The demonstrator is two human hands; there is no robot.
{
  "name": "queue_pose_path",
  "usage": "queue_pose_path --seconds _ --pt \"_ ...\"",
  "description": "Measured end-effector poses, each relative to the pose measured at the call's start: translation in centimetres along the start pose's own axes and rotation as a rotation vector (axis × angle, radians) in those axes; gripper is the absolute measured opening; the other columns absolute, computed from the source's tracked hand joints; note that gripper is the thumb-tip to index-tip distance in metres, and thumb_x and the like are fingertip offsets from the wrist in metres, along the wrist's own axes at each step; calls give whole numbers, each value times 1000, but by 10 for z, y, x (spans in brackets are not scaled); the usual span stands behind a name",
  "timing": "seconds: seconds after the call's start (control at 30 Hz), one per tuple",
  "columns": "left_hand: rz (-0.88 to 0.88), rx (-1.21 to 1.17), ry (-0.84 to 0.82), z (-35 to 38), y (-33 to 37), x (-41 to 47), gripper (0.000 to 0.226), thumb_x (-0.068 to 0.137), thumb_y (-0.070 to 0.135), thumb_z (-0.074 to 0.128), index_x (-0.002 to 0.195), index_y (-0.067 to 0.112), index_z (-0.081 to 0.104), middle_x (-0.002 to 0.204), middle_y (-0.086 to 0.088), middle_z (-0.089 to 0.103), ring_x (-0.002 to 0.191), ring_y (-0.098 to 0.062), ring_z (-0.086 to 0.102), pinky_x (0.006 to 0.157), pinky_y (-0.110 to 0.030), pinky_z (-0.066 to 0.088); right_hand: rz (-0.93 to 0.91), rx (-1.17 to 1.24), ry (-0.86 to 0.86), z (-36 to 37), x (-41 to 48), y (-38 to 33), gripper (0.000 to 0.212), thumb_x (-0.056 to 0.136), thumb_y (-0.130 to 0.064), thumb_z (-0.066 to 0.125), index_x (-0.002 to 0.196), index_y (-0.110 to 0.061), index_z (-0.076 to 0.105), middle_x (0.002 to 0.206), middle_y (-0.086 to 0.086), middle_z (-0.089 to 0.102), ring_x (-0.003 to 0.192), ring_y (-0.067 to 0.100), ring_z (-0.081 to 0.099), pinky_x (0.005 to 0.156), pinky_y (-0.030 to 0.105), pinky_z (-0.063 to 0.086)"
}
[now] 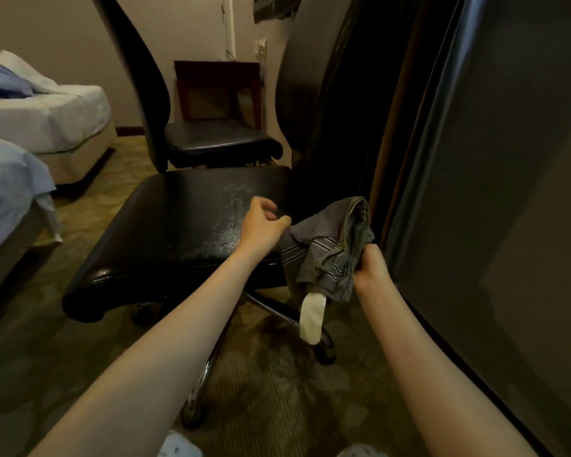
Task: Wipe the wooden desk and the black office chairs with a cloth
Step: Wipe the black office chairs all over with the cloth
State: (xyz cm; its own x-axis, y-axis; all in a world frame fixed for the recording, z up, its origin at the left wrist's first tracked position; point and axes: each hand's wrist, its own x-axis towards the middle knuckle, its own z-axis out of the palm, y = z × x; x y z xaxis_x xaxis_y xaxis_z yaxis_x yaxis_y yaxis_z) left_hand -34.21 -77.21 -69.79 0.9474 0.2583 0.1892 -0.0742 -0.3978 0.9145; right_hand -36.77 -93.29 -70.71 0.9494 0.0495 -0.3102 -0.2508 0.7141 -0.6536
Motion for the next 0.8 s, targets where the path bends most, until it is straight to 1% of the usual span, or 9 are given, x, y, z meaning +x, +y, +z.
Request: queue_pose_path --seconds 0.03,0.1,0.17,0.23,0.37,0.47,0.6,0.73,0.8 --pt "107 22 9 1 5 -3 24 85 23 65 100 19 47 84 4 51 82 -16 53 71 -27 39 12 22 -11 1 -1 0 31 102 -24 34 88 -8 57 89 11 58 78 24 55 69 35 47" --pt "191 74 -183 8 18 -9 30 85 35 65 105 19 52 86 3 54 80 -12 52 69 -26 39 15 54 -45 3 -3 -1 33 102 -26 34 90 -7 57 94 14 58 82 27 56 78 38 47" --pt "137 176 -427 21 27 -13 66 75 62 62 124 20 47 112 -2 53 102 -17 53 85 -28 44 2 80 -80 7 -9 0 34 102 -25 33 89 -5 57 102 16 60 98 34 56 90 41 42" --pt "60 165 -474 28 35 -16 87 62 75 63 129 24 43 126 -3 50 115 -24 51 97 -40 45 -12 152 -120 11 -13 1 32 102 -24 34 90 -4 57 114 15 58 119 35 49 96 43 38" --pt "-4 -79 -426 26 38 -13 54 71 35 79 114 23 48 111 -1 58 102 -20 58 90 -39 50 -51 84 -102 13 -8 0 30 101 -9 31 118 1 54 110 17 59 123 34 48 95 42 42" --pt "-103 -267 -427 22 28 -13 46 75 18 77 113 19 50 103 -5 60 95 -23 61 81 -38 53 -178 -127 -39 17 -10 -4 35 99 0 31 129 -1 47 107 14 60 105 31 57 90 40 46" --pt "-194 -447 -384 17 24 -10 40 80 11 72 114 16 51 105 -11 61 93 -26 62 75 -37 54 -476 -544 253 1 -9 10 40 86 -22 64 123 -16 50 114 3 58 104 20 56 93 37 47" --pt "-265 -533 -453 8 30 -5 45 85 12 66 125 11 46 104 -12 61 91 -26 62 73 -38 53 52 -232 -39 -7 -14 18 67 75 -55 63 123 -10 52 125 17 57 113 35 56 100 51 43" --pt "-241 -484 -427 8 27 -3 48 84 13 68 126 11 45 107 -12 60 97 -29 61 80 -42 53 153 -150 -178 -10 -16 11 74 73 -58 61 124 -4 54 122 20 60 115 39 54 100 51 42"
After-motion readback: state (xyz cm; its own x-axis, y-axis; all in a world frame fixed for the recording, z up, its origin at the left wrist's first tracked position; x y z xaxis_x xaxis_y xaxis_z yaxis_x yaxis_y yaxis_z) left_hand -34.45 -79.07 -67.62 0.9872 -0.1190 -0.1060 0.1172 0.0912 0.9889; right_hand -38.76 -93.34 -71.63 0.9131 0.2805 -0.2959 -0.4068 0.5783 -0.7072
